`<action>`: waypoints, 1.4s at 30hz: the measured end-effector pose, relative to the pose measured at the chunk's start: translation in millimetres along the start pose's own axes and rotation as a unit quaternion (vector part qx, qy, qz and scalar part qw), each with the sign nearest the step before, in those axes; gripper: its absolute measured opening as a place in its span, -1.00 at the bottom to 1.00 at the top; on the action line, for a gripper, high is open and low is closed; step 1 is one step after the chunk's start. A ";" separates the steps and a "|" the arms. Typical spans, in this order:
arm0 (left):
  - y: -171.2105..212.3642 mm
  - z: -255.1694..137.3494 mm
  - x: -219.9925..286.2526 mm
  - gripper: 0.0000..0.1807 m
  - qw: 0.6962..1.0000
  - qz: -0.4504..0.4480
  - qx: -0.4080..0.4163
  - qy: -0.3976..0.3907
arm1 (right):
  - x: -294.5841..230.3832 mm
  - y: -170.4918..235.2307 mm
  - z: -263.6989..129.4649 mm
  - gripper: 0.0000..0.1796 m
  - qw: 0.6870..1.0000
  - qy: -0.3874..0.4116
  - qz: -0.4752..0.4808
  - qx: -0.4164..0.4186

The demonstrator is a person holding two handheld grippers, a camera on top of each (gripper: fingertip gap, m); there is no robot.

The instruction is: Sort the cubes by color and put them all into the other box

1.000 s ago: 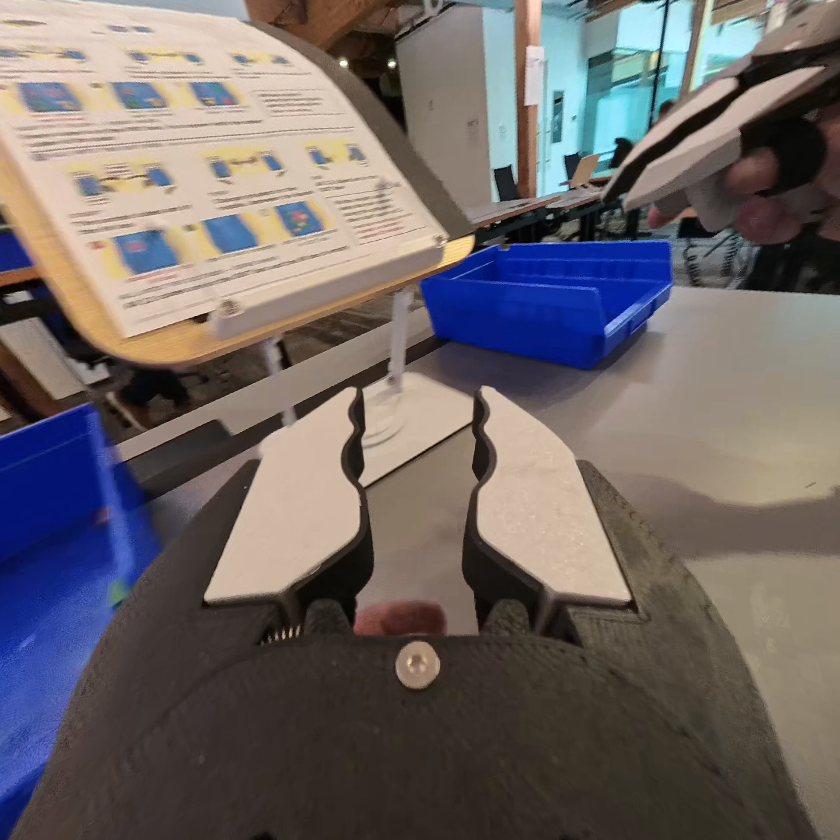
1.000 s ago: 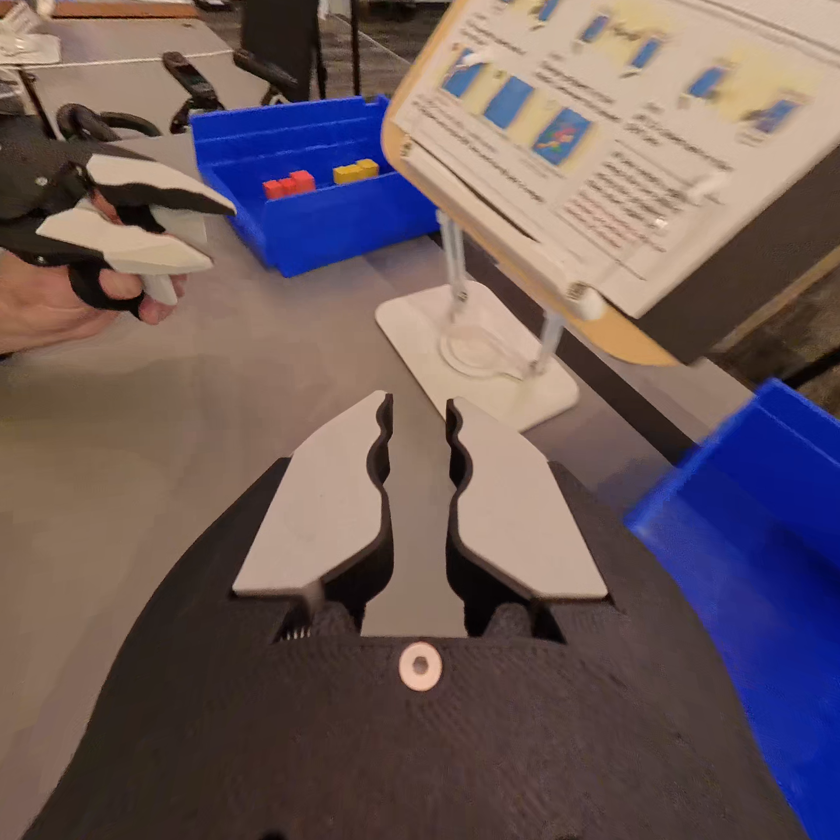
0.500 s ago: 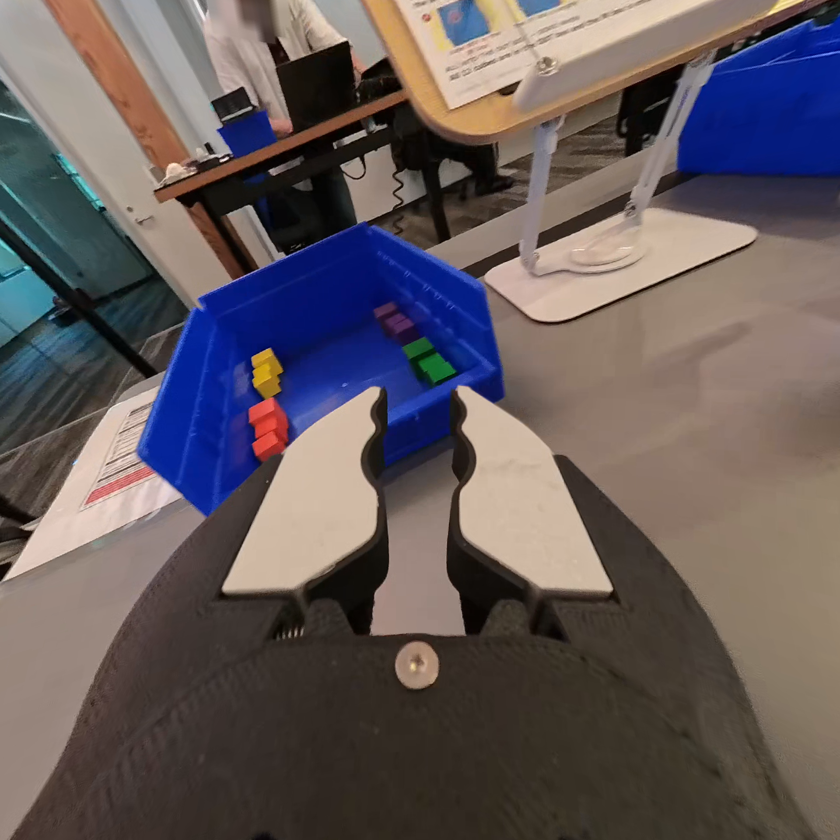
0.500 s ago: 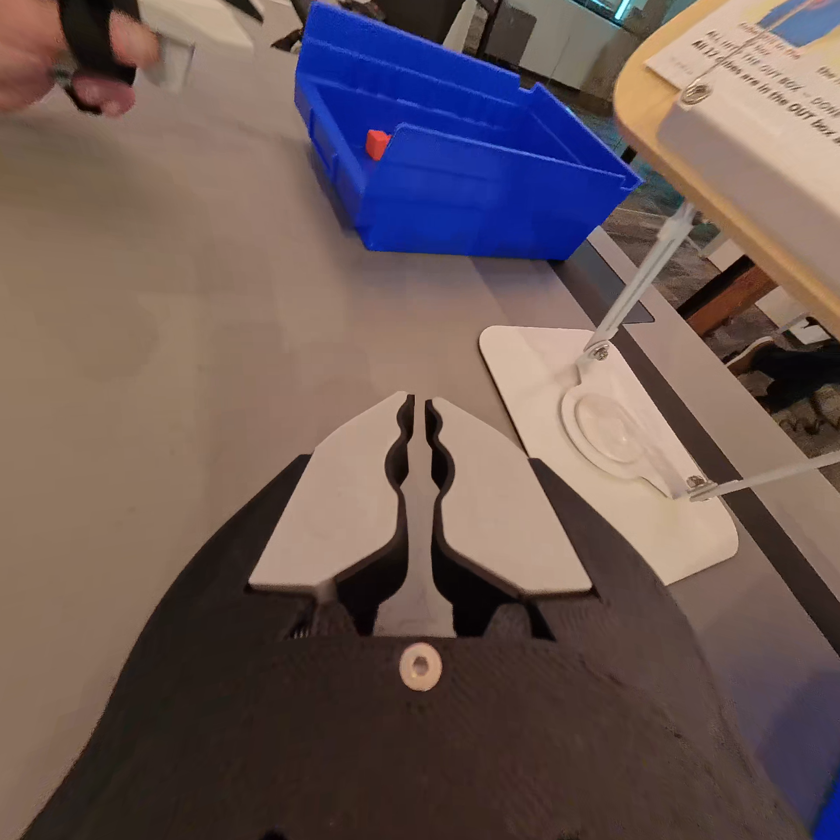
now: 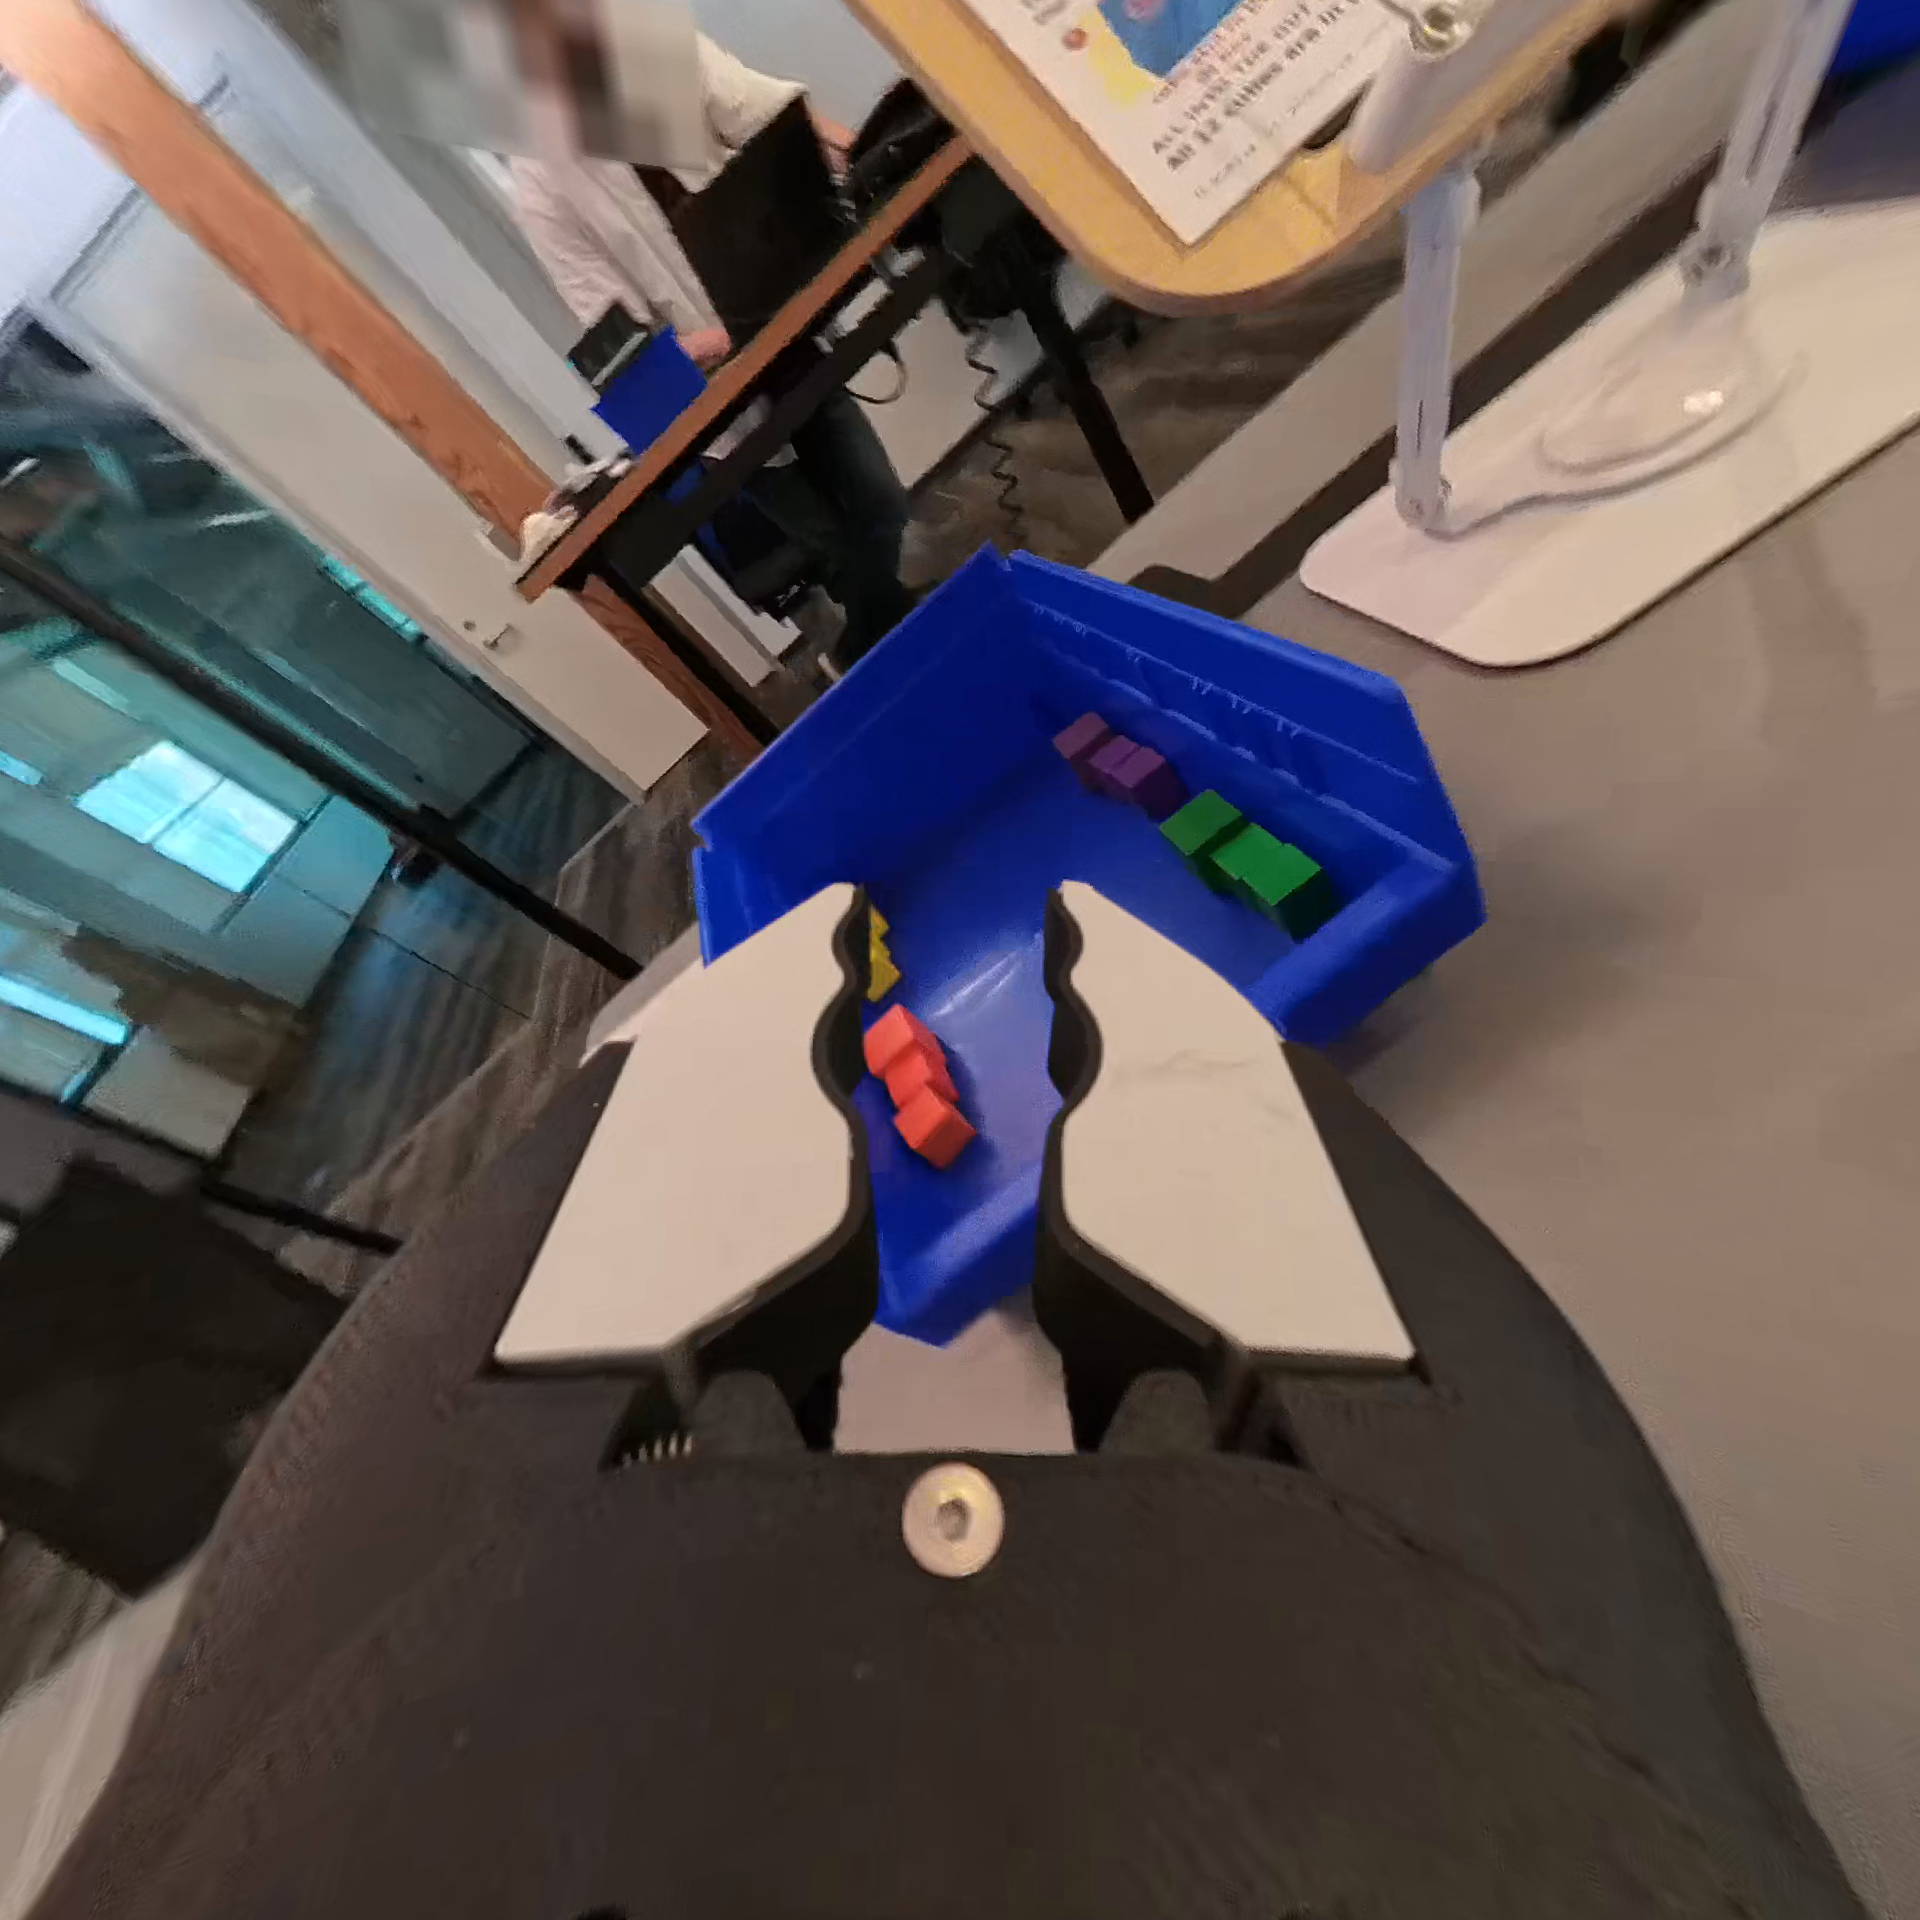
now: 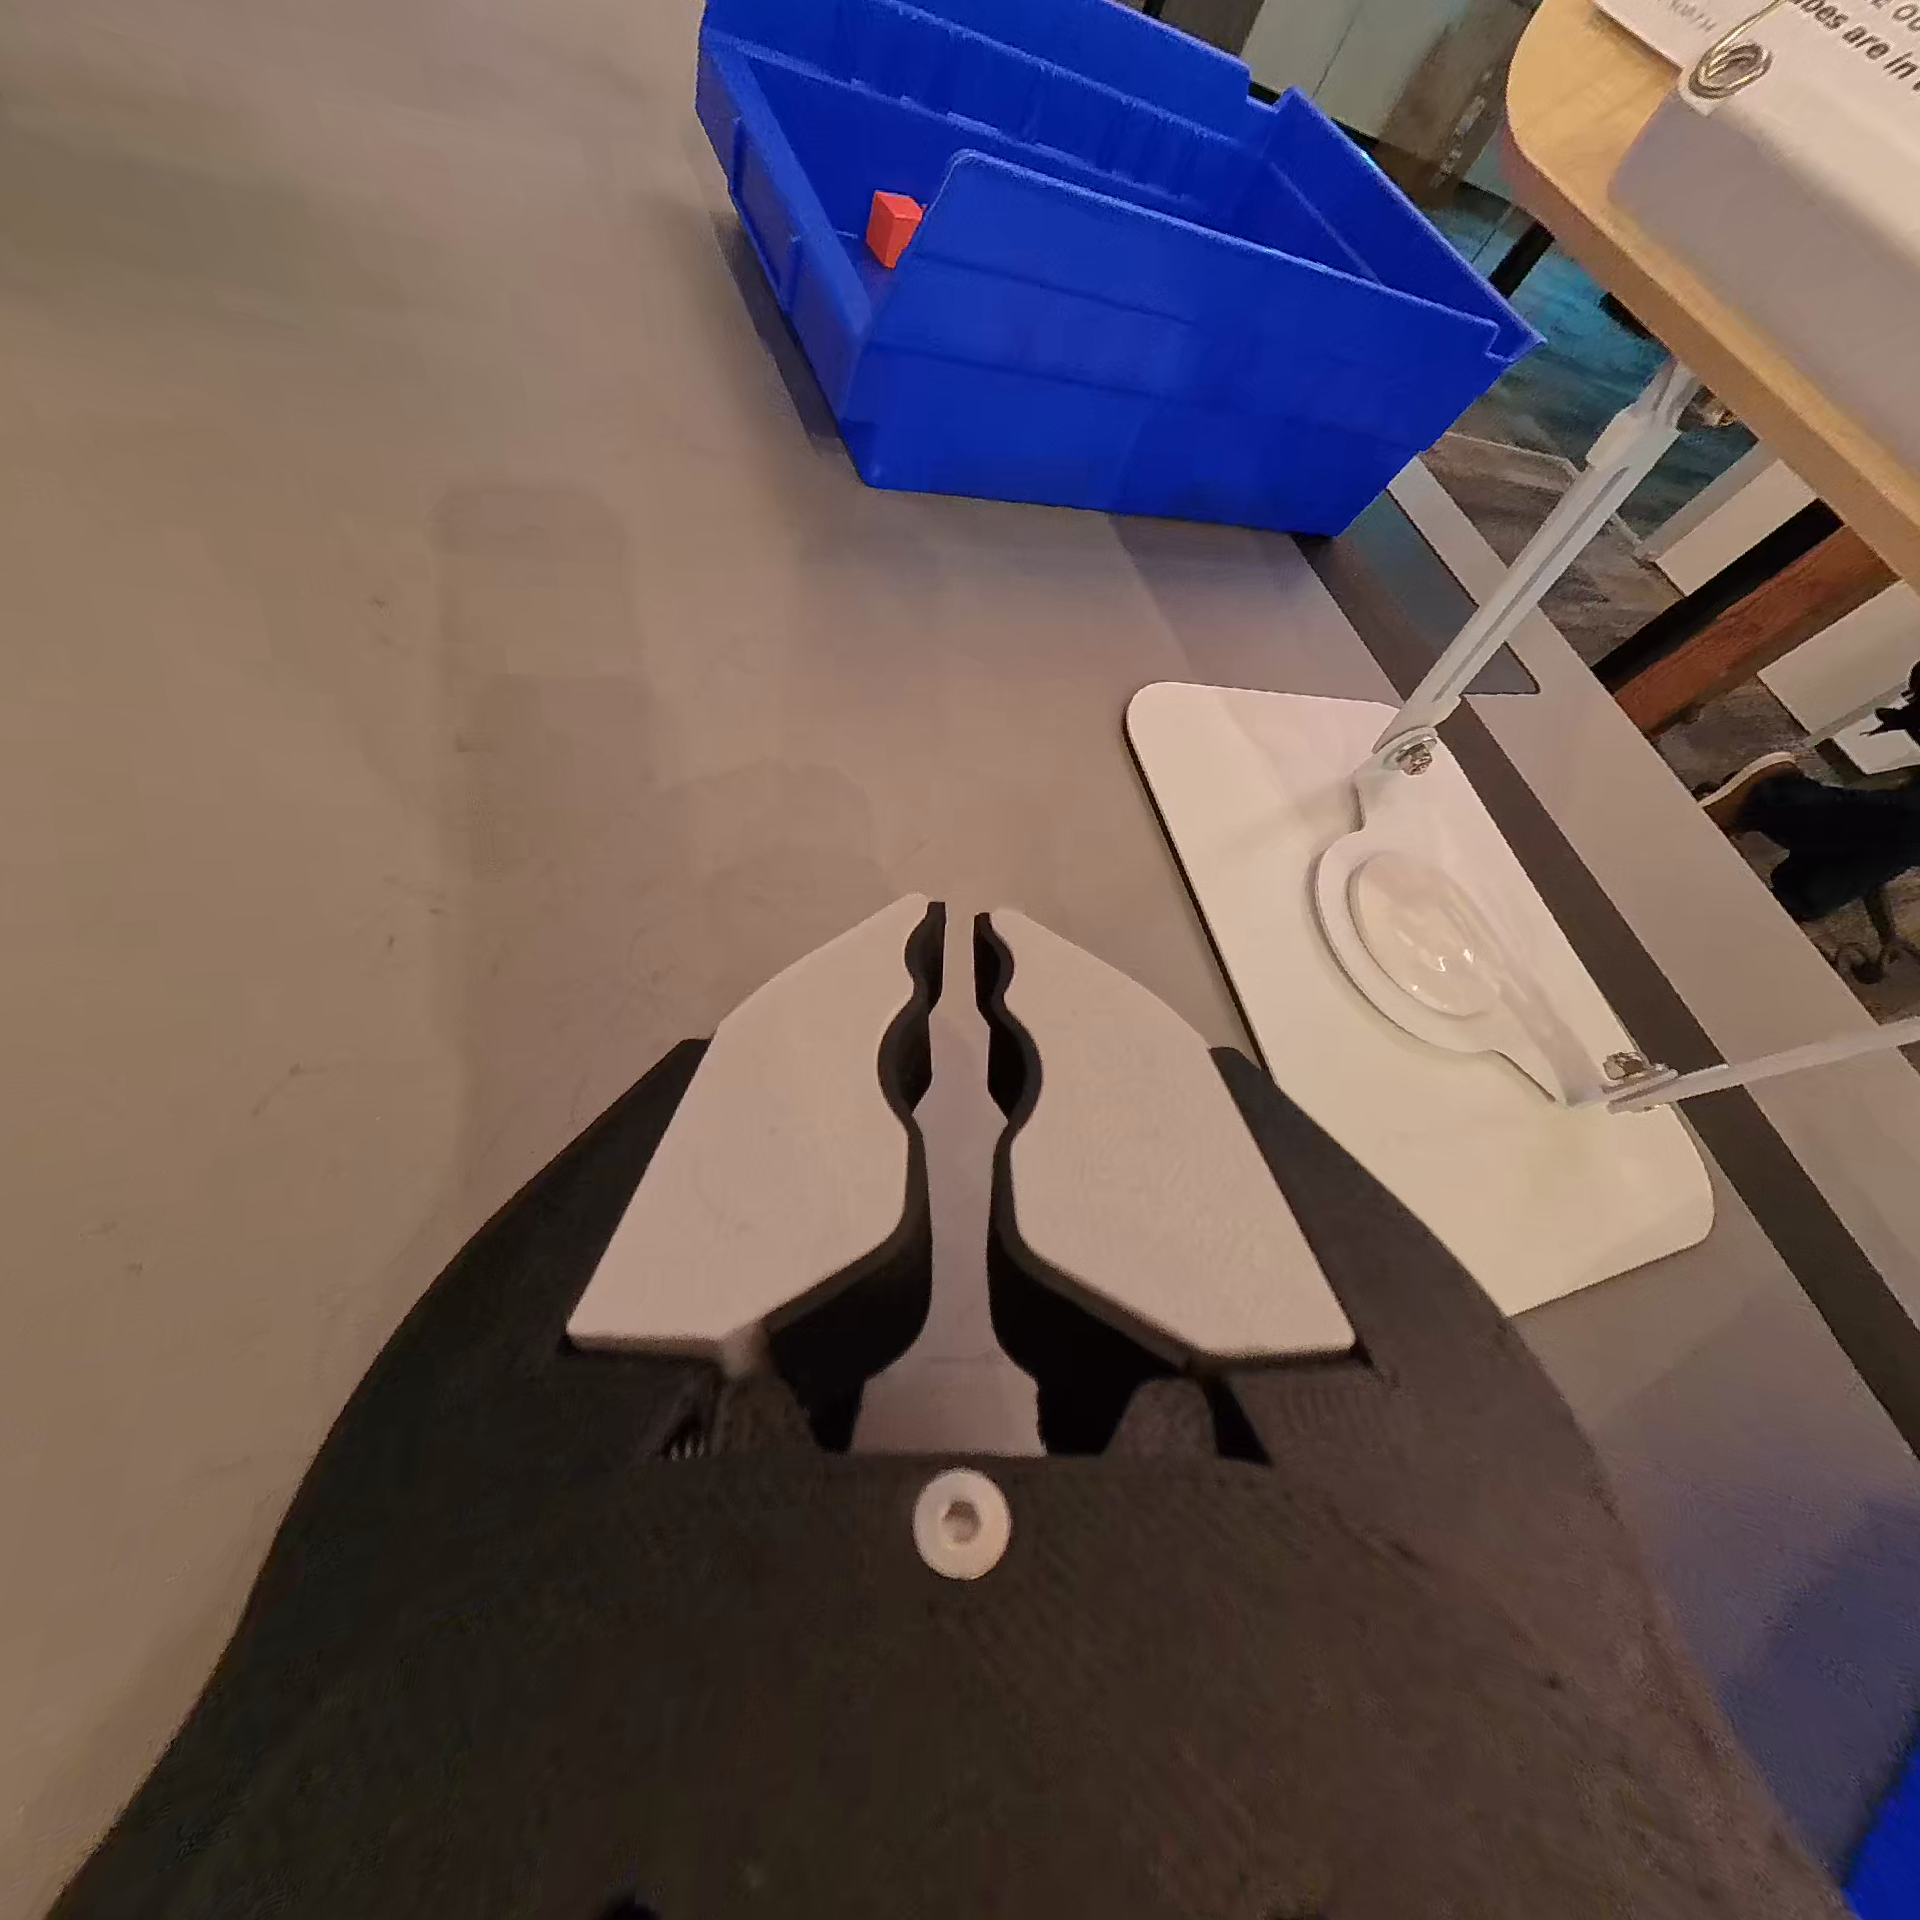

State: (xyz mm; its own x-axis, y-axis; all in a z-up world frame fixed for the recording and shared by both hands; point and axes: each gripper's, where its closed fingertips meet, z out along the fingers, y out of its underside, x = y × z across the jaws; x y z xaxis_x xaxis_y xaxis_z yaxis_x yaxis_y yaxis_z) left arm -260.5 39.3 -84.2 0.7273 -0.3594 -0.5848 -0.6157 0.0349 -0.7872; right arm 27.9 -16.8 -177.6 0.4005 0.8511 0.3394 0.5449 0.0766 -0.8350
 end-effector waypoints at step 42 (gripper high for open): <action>150.8 142.5 -26.8 -0.53 0.691 0.344 -0.464 0.434 | -17.6 11.0 6.9 -0.92 0.997 -0.069 0.029 -0.014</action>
State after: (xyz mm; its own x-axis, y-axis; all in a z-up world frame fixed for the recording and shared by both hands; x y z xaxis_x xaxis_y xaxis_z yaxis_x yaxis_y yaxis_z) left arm -329.6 187.0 -215.2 -0.0421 -0.9938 -0.1027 -0.9480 0.0073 0.3182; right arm 21.8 -27.3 -195.8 0.3284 0.9169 0.2267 0.5456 0.0118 -0.8380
